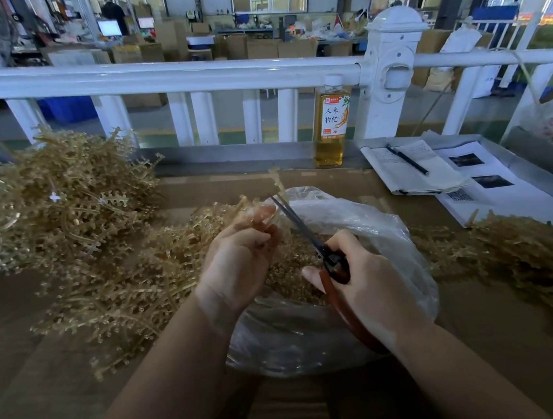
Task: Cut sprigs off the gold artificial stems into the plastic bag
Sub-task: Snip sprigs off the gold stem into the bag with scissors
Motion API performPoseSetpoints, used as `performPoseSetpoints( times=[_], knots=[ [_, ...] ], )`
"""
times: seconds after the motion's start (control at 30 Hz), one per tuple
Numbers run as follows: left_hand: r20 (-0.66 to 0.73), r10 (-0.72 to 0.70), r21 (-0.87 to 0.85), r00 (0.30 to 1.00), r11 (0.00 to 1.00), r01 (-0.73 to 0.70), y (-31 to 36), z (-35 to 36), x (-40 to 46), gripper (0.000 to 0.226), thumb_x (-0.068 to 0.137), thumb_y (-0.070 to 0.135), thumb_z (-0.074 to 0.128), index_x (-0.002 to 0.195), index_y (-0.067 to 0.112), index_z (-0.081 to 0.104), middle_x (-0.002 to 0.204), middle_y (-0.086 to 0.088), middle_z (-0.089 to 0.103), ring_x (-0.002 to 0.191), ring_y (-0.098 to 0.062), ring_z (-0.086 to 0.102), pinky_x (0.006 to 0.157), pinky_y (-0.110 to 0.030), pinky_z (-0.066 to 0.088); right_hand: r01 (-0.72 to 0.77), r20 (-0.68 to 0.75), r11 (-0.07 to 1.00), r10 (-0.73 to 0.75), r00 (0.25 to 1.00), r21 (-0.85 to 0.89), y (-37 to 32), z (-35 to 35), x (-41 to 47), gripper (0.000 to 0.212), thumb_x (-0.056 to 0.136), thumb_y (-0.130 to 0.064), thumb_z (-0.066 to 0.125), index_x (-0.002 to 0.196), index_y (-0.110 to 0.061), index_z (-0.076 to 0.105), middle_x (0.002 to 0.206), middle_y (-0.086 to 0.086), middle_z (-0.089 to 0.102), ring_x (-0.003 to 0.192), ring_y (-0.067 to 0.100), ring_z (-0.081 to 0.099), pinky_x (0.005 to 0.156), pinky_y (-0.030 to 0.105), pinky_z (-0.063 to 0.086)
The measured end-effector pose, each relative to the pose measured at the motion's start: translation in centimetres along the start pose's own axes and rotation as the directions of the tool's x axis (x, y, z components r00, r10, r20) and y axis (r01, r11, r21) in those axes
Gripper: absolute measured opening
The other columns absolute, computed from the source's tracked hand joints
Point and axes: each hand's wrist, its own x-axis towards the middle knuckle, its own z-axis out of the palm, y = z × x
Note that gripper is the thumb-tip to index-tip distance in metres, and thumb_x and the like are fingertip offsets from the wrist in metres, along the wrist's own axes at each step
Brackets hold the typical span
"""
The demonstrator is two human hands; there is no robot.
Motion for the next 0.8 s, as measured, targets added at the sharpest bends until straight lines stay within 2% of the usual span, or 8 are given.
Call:
performPoseSetpoints(
  times=[0.07, 0.17, 0.23, 0.4, 0.5, 0.6, 0.67, 0.8],
  knots=[
    [-0.031, 0.028, 0.040, 0.999, 0.999, -0.027, -0.2, 0.1, 0.0, 0.021, 0.089, -0.012, 0.043, 0.096, -0.005, 0.061, 0.089, -0.016, 0.061, 0.083, -0.023, 0.061, 0.079, -0.030, 0.055, -0.012, -0.011, 1.000, 0.012, 1.000, 0.017, -0.1, 0.0, 0.1, 0.029, 0.083, -0.050, 0.065, 0.090, -0.028, 0.047, 0.066, -0.015, 0.054, 0.064, -0.003, 0.056, 0.061, 0.005, 0.041],
    [-0.031, 0.040, 0.095, 0.999, 0.995, -0.037, -0.2, 0.0, -0.1, 0.013, 0.086, -0.004, 0.053, 0.095, -0.002, 0.063, 0.080, -0.012, 0.065, 0.073, -0.019, 0.065, 0.074, -0.028, 0.057, -0.030, -0.018, 0.997, 0.032, 0.999, 0.065, -0.1, -0.1, 0.1, 0.028, 0.083, -0.048, 0.067, 0.090, -0.027, 0.049, 0.066, -0.014, 0.056, 0.071, -0.003, 0.057, 0.062, 0.007, 0.041],
    [-0.032, 0.034, 0.105, 0.999, 0.994, -0.030, -0.2, 0.0, -0.2, 0.009, 0.082, -0.001, 0.057, 0.088, 0.001, 0.064, 0.076, -0.011, 0.066, 0.065, -0.015, 0.065, 0.067, -0.028, 0.057, -0.039, -0.014, 0.995, 0.040, 0.999, 0.091, 0.0, -0.2, 0.3, 0.027, 0.083, -0.047, 0.067, 0.091, -0.026, 0.051, 0.066, -0.013, 0.055, 0.065, 0.000, 0.056, 0.059, 0.011, 0.040],
    [-0.027, 0.022, 0.079, 0.999, 0.997, -0.019, -0.4, 0.4, -0.3, 0.010, 0.080, 0.000, 0.058, 0.081, 0.005, 0.066, 0.074, -0.007, 0.069, 0.064, -0.012, 0.067, 0.059, -0.023, 0.057, -0.067, -0.009, 0.987, 0.069, 0.998, 0.145, 0.1, -0.4, 0.6, 0.026, 0.083, -0.048, 0.066, 0.092, -0.028, 0.052, 0.067, -0.014, 0.056, 0.063, -0.002, 0.055, 0.059, 0.012, 0.041],
    [0.000, 0.007, 0.036, 1.000, 0.999, -0.007, -0.2, 0.6, -0.4, 0.018, 0.072, 0.002, 0.060, 0.088, 0.004, 0.064, 0.077, -0.008, 0.071, 0.065, -0.012, 0.069, 0.057, -0.023, 0.057, -0.088, 0.001, 0.980, 0.090, 0.996, 0.180, 0.1, -0.5, 0.6, 0.026, 0.083, -0.049, 0.066, 0.093, -0.028, 0.054, 0.069, -0.014, 0.058, 0.065, -0.003, 0.057, 0.059, 0.011, 0.041],
    [0.004, 0.001, 0.019, 1.000, 1.000, -0.001, -0.2, 0.7, -0.4, 0.015, 0.079, -0.001, 0.056, 0.090, 0.005, 0.064, 0.077, -0.007, 0.071, 0.064, -0.012, 0.069, 0.055, -0.023, 0.056, -0.088, -0.006, 0.970, 0.092, 0.996, 0.227, 0.0, -0.5, 0.7, 0.023, 0.083, -0.047, 0.067, 0.090, -0.028, 0.054, 0.068, -0.013, 0.061, 0.067, -0.005, 0.059, 0.057, 0.008, 0.041],
    [-0.006, 0.002, 0.010, 1.000, 1.000, -0.002, -0.2, 0.7, -0.4, 0.015, 0.084, -0.003, 0.053, 0.090, 0.005, 0.063, 0.076, -0.007, 0.071, 0.064, -0.012, 0.069, 0.055, -0.023, 0.057, -0.091, -0.012, 0.957, 0.098, 0.995, 0.276, -0.2, -0.8, 0.7, 0.024, 0.082, -0.048, 0.066, 0.087, -0.027, 0.054, 0.074, -0.019, 0.062, 0.067, -0.003, 0.059, 0.056, 0.008, 0.041],
    [-0.002, 0.003, 0.005, 1.000, 1.000, -0.003, -0.1, 0.5, -0.5, 0.015, 0.087, -0.004, 0.051, 0.092, 0.005, 0.062, 0.076, -0.007, 0.071, 0.064, -0.012, 0.069, 0.055, -0.024, 0.057, -0.117, -0.020, 0.891, 0.140, 0.990, 0.439, -0.6, -1.2, 1.1, 0.035, 0.075, -0.054, 0.060, 0.091, -0.023, 0.057, 0.068, -0.003, 0.065, 0.057, 0.005, 0.061, 0.049, 0.013, 0.045]
  ],
)
